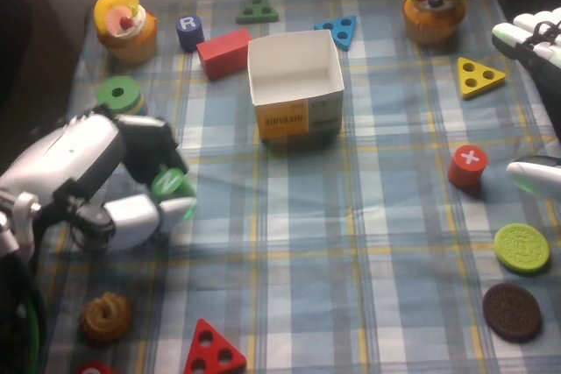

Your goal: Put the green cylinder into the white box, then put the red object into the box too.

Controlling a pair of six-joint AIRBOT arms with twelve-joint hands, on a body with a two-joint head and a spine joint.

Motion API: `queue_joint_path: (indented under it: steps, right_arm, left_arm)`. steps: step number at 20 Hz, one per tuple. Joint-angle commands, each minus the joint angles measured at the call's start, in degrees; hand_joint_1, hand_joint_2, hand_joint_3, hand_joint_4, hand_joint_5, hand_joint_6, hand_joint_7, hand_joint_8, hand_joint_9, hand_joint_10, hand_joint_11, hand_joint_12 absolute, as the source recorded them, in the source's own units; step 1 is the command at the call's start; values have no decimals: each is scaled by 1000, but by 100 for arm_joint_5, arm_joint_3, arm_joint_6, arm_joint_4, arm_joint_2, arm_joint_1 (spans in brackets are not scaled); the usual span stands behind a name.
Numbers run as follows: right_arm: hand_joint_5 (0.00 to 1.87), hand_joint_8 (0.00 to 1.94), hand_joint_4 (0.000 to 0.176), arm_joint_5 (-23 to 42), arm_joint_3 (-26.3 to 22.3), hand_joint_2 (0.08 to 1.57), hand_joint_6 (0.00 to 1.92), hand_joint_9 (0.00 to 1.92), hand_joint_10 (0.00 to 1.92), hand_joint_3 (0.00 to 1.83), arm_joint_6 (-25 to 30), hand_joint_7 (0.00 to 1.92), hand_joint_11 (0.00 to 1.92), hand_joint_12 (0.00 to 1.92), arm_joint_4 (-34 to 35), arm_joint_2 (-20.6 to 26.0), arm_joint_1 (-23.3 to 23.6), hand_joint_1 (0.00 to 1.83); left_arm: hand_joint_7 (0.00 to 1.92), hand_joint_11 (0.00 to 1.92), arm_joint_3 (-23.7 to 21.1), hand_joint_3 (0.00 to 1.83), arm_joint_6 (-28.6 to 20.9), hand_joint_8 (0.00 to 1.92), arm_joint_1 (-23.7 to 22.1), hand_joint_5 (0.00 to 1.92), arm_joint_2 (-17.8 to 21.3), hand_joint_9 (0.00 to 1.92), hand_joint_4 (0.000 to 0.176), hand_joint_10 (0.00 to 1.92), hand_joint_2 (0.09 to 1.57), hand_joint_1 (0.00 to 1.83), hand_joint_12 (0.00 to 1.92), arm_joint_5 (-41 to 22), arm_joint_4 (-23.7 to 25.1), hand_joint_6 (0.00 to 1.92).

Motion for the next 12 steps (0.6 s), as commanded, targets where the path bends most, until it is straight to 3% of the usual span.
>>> queue_joint_path:
  steps: [1,3,5,6,7,8,11,12]
  right_arm:
    - [0,0,9,695,28,1197,0,0,0,0,36,0,0,0,-64,9,15,444]
    - [0,0,1,697,28,1187,0,0,0,0,37,0,0,0,-64,9,16,426]
    - [0,0,5,700,29,1184,0,0,0,0,42,0,0,0,-64,9,17,430]
    - [0,0,19,701,31,1179,0,0,0,0,42,0,0,0,-64,9,17,439]
    - [0,0,17,701,32,1178,0,0,0,0,42,0,0,0,-65,9,18,439]
    - [0,0,12,703,35,1172,0,0,0,0,42,0,0,0,-65,8,20,431]
    - [0,0,3,705,36,1170,0,0,0,0,42,0,0,0,-65,8,20,458]
    - [0,0,0,705,36,1173,0,0,0,0,42,0,0,0,-65,8,20,453]
  left_arm:
    - [907,0,26,0,-17,1325,-125,835,55,500,0,1354,1176,1215,1708,-631,268,1053]
    - [885,0,95,1,-17,1270,-372,816,40,502,0,1220,1184,1185,1618,-594,393,1156]
    - [869,0,190,0,-17,1294,-648,813,-16,515,0,1226,1190,1182,1611,-453,546,1157]
    - [876,0,252,1,-17,1294,-794,793,-54,536,0,1214,1193,1183,1596,-380,615,1175]
    - [871,0,287,0,-17,1291,-872,809,-74,540,0,1229,1191,1181,1684,-338,639,1156]
    - [879,0,371,0,-17,1290,-1039,843,-126,555,0,1353,1179,1190,1789,-238,697,1101]
    - [881,0,593,1,-17,1301,-1395,834,-312,576,0,1335,1180,1190,1776,-117,695,1111]
    - [861,240,764,1,-18,1427,-1597,849,-459,674,0,1638,1185,1217,1892,44,691,1026]
